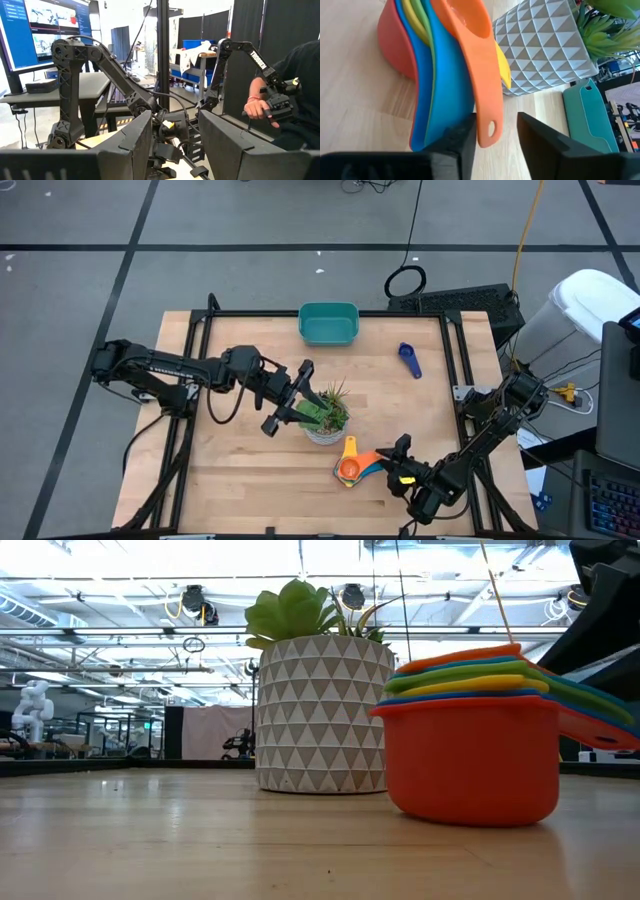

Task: Nest measuring cups in basket
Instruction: Stack the orange measuring cup on top the light blue measuring cup

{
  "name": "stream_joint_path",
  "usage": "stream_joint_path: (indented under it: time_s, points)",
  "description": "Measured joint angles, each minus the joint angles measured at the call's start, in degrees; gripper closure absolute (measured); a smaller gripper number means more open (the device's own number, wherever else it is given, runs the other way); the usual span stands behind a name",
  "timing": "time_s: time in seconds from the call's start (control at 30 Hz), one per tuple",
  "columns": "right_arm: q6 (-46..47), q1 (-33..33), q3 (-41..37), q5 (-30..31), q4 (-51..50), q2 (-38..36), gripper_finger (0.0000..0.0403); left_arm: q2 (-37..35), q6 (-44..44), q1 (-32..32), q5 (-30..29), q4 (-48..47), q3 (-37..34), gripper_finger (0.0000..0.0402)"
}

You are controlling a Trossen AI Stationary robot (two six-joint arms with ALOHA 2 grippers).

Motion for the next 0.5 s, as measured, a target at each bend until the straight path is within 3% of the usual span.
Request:
stream_joint_path:
  time_s: [0.23, 0.5]
  points:
    - [-2.26, 0.37, 0.0, -0.03, -0.45, -1.4, 0.0237, 0.0, 0.01, -0.2, 0.0, -0.16, 0.0, 0.0236]
    - [-6.04, 1.07, 0.0, -0.03, -3.46, -10.89, 0.0239, 0.02, 0.54, -0.22, 0.0, -1.66, 0.0, 0.0236]
